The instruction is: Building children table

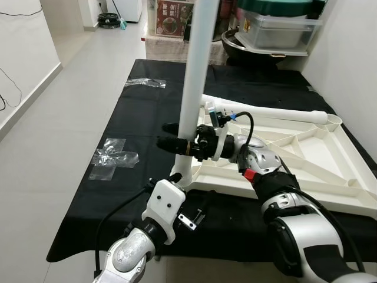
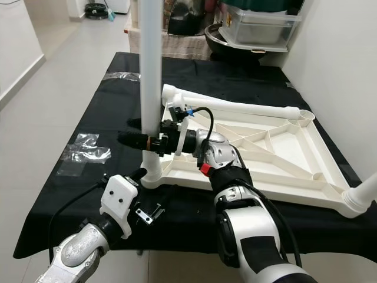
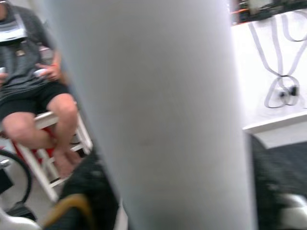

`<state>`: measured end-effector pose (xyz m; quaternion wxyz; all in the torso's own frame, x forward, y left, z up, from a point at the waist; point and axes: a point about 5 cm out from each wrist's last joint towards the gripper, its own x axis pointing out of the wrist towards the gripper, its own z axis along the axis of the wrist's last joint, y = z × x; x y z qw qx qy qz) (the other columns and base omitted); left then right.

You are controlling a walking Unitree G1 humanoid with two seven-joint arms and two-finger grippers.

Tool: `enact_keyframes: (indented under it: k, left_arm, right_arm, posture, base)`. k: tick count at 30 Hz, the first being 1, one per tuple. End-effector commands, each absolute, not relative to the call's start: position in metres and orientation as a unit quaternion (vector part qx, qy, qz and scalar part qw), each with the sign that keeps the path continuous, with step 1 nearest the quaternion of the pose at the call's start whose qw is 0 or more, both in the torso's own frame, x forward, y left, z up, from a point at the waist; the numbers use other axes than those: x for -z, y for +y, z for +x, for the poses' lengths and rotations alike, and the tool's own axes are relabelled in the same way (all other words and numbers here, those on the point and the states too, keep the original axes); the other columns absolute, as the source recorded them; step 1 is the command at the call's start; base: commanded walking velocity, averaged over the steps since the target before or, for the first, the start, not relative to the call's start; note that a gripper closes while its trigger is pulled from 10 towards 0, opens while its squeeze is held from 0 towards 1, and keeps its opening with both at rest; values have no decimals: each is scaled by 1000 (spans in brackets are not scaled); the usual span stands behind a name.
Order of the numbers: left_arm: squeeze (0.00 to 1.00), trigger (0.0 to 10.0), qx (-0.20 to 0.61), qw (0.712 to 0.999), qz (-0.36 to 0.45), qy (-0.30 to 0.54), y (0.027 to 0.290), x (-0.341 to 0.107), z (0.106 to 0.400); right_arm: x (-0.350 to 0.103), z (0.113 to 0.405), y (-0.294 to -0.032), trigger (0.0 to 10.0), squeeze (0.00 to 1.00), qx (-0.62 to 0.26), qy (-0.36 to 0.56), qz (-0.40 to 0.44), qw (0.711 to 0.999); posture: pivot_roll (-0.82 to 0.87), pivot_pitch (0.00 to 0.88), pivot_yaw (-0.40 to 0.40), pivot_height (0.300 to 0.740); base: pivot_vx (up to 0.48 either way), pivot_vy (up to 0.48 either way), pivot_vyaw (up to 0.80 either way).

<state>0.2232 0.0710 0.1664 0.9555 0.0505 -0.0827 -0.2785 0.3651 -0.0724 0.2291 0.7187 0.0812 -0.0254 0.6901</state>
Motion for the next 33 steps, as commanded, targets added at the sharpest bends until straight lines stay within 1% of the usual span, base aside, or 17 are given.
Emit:
enact_keyframes:
  k: [1, 6, 7, 8, 11, 12, 13, 16, 17, 19, 21, 24, 29, 30, 31, 32, 33]
  left_arm:
    - [0, 10000, 279, 956, 55, -77, 71, -165, 221]
    - [0, 10000, 277, 956, 54, -77, 71, -164, 221]
    - [0, 10000, 278, 956, 55, -77, 70, -164, 221]
    - [0, 10000, 278, 956, 55, -77, 70, -164, 221]
    - [0, 10000, 280, 955, 54, -78, 69, -163, 222]
    - [0, 10000, 280, 955, 54, -78, 69, -163, 222]
    - [0, 10000, 280, 955, 54, -78, 69, -163, 222]
    - [0, 10000, 285, 954, 53, -80, 68, -163, 223]
    - [0, 10000, 285, 954, 53, -80, 68, -163, 223]
    - [0, 10000, 285, 954, 53, -80, 67, -164, 223]
    - [0, 10000, 286, 953, 54, -79, 67, -163, 223]
    - [0, 10000, 286, 954, 54, -79, 67, -163, 223]
    - [0, 10000, 285, 954, 53, -79, 67, -163, 223]
    - [0, 10000, 286, 954, 53, -78, 68, -163, 223]
    - [0, 10000, 286, 954, 53, -78, 68, -163, 223]
    - [0, 10000, 286, 954, 55, -77, 68, -163, 223]
    - [0, 10000, 286, 954, 55, -77, 68, -163, 223]
  right_arm:
    - [-232, 363, -63, 0, 0, -704, -35, 68, 707]
    - [-229, 368, -68, 0, 0, -657, -52, 64, 749]
    - [-229, 372, -70, 0, 0, -623, -60, 60, 778]
    - [-229, 372, -70, 0, 0, -623, -60, 60, 778]
    - [-228, 392, -79, 0, 0, -448, -68, 49, 890]
    - [-228, 392, -79, 0, 0, -448, -68, 49, 890]
    - [-227, 396, -82, 0, 0, -397, -61, 49, 914]
    - [-211, 409, -106, 0, 0, -162, -1, 48, 986]
    - [-211, 409, -106, 0, 0, -162, -1, 48, 986]
    - [-206, 409, -115, 0, 0, -89, 12, 46, 995]
    - [-200, 405, -132, 0, 0, 44, 11, 37, 998]
    - [-201, 394, -134, 0, 0, 133, -5, 44, 990]
    - [-202, 388, -128, 0, 0, 159, -9, 56, 986]
    - [-203, 388, -118, 9020, 0, 143, -16, 76, 987]
    - [-203, 388, -118, 9020, 0, 143, -16, 76, 987]
    - [-208, 390, -105, 10000, 1000, 109, -33, 85, 990]
    - [-208, 390, -105, 10000, 1000, 109, -33, 85, 990]
  posture:
    - [133, 91, -112, 740]
    - [126, 81, -111, 740]
    - [125, 79, -109, 740]
    - [125, 79, -109, 740]
    - [114, 68, -101, 740]
    - [114, 68, -101, 740]
    - [110, 68, -100, 740]
    - [105, 68, -94, 740]
    - [105, 68, -94, 740]
    - [105, 68, -94, 740]
    - [98, 71, -92, 740]
    - [105, 76, -95, 740]
    - [103, 77, -94, 740]
    - [107, 79, -94, 740]
    - [107, 79, -94, 740]
    - [105, 81, -96, 740]
    - [105, 81, -96, 740]
  base:
    - [0, 0, 0]
    - [0, 0, 0]
    - [0, 0, 0]
    - [0, 0, 0]
    - [0, 0, 0]
    - [0, 0, 0]
    - [0, 0, 0]
    - [0, 0, 0]
    - [0, 0, 0]
    - [0, 0, 0]
    - [0, 0, 0]
    - [0, 0, 0]
    - [0, 0, 0]
    - [0, 0, 0]
    - [0, 0, 0]
    - [0, 0, 0]
    - [0, 0, 0]
